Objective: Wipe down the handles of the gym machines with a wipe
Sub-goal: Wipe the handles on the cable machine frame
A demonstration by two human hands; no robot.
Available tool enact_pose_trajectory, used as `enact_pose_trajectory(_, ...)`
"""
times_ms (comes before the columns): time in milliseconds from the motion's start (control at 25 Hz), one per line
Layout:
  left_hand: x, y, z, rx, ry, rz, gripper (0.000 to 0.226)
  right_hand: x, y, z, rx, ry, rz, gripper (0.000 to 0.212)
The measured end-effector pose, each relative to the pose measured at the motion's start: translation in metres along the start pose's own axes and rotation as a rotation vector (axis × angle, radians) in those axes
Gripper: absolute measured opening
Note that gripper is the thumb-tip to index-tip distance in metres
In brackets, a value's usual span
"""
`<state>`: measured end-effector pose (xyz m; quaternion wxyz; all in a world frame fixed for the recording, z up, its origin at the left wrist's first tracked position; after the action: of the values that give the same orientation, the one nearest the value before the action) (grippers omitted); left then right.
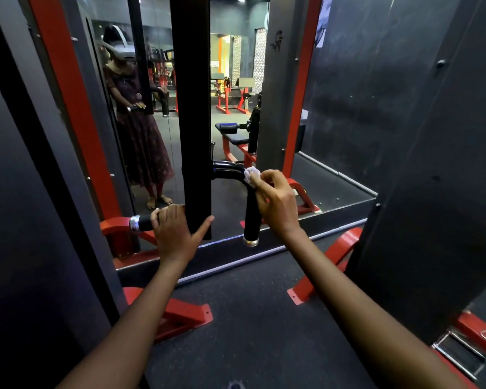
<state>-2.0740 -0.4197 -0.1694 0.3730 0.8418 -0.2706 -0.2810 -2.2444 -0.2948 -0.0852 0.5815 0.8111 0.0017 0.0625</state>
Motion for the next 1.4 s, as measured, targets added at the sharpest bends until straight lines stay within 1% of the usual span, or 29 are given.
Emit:
enact_pose_trajectory(80, 0.000, 0.000, -0.001, -0.015, 0.004, -0.001, 0.061, -0.006, -0.024, 0.005, 0.050, -0.039, -0.049, 0.026)
enact_pose_trajectory(160, 0.000, 0.000, 0.000, 0.004, 0.008, -0.011, 0.062, -0.013, -0.059, 0.009, 0.136, -0.050, -0.087, 0.032)
enact_pose_trajectory(240, 0.000, 0.002, 0.001, 0.035, 0.014, -0.014, 0.064, -0.014, -0.085, 0.011, 0.214, -0.026, -0.065, 0.030)
enact_pose_trajectory(320, 0.001, 0.002, 0.000, 0.039, 0.017, -0.012, 0.064, -0.008, -0.087, 0.010, 0.247, 0.002, -0.020, 0.026)
enact_pose_trajectory(360, 0.001, 0.002, 0.000, 0.031, 0.017, -0.009, 0.064, -0.005, -0.078, 0.008, 0.223, 0.014, -0.003, 0.024)
enact_pose_trajectory(480, 0.001, 0.000, -0.002, 0.024, 0.015, -0.003, 0.062, 0.002, -0.035, -0.002, 0.072, -0.025, 0.009, 0.019)
enact_pose_trajectory(520, 0.001, -0.001, -0.002, 0.025, 0.014, -0.002, 0.062, 0.001, -0.026, -0.003, 0.046, -0.047, -0.006, 0.018)
enact_pose_trajectory(600, 0.001, -0.002, -0.002, 0.019, 0.009, 0.000, 0.062, -0.002, -0.031, 0.001, 0.057, -0.062, -0.077, 0.020)
enact_pose_trajectory(720, 0.002, 0.000, -0.003, 0.011, -0.014, -0.003, 0.062, -0.003, -0.076, 0.009, 0.177, -0.054, -0.109, 0.026)
enact_pose_trajectory(840, 0.002, 0.001, -0.001, 0.026, -0.009, 0.002, 0.062, 0.001, -0.105, 0.012, 0.326, -0.043, -0.007, 0.025)
enact_pose_trajectory(880, 0.002, 0.002, -0.001, 0.030, -0.007, -0.003, 0.063, 0.002, -0.101, 0.011, 0.327, -0.017, 0.041, 0.024)
enact_pose_trajectory(920, 0.003, 0.001, 0.000, 0.032, -0.006, -0.010, 0.064, 0.002, -0.092, 0.009, 0.285, 0.007, 0.090, 0.022)
enact_pose_trajectory(960, 0.003, 0.001, 0.000, 0.027, -0.005, -0.015, 0.064, 0.001, -0.078, 0.006, 0.209, 0.006, 0.138, 0.019)
enact_pose_trajectory(1040, 0.002, 0.000, -0.001, 0.017, -0.013, -0.018, 0.062, -0.001, -0.051, 0.001, 0.058, -0.077, 0.179, 0.017)
enact_pose_trajectory(1080, 0.001, 0.000, -0.003, 0.014, -0.016, -0.016, 0.061, 0.001, -0.045, 0.000, 0.034, -0.107, 0.180, 0.019)
enact_pose_trajectory(1120, 0.000, -0.001, -0.004, 0.011, -0.015, -0.013, 0.060, 0.004, -0.048, 0.002, 0.041, -0.137, 0.149, 0.021)
enact_pose_trajectory(1200, 0.000, 0.000, -0.005, 0.009, -0.011, -0.017, 0.060, 0.009, -0.071, 0.006, 0.147, -0.166, 0.107, 0.026)
enact_pose_trajectory(1240, -0.001, 0.000, -0.005, 0.015, -0.012, -0.025, 0.061, 0.012, -0.078, 0.003, 0.191, -0.129, 0.134, 0.027)
enact_pose_trajectory(1280, -0.001, 0.000, -0.005, 0.015, -0.012, -0.030, 0.062, 0.013, -0.077, -0.001, 0.197, -0.064, 0.205, 0.025)
enact_pose_trajectory(1360, -0.001, -0.001, -0.004, -0.004, -0.020, -0.024, 0.061, 0.014, -0.047, -0.013, 0.119, 0.074, 0.344, 0.020)
enact_pose_trajectory(1400, -0.001, -0.001, -0.004, -0.008, -0.029, -0.021, 0.060, 0.017, -0.022, -0.018, 0.069, 0.098, 0.378, 0.018)
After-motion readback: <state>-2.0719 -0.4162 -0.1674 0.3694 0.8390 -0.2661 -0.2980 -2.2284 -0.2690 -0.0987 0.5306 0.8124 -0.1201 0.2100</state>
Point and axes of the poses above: each hand's wrist, its own y-axis towards the middle knuckle, its own z-axis out of the palm, x = y × z, the point moved 1 cm from there along y, towards the middle knuckle, and after that the axes turned 1 degree about x, right-handed, at the moved point
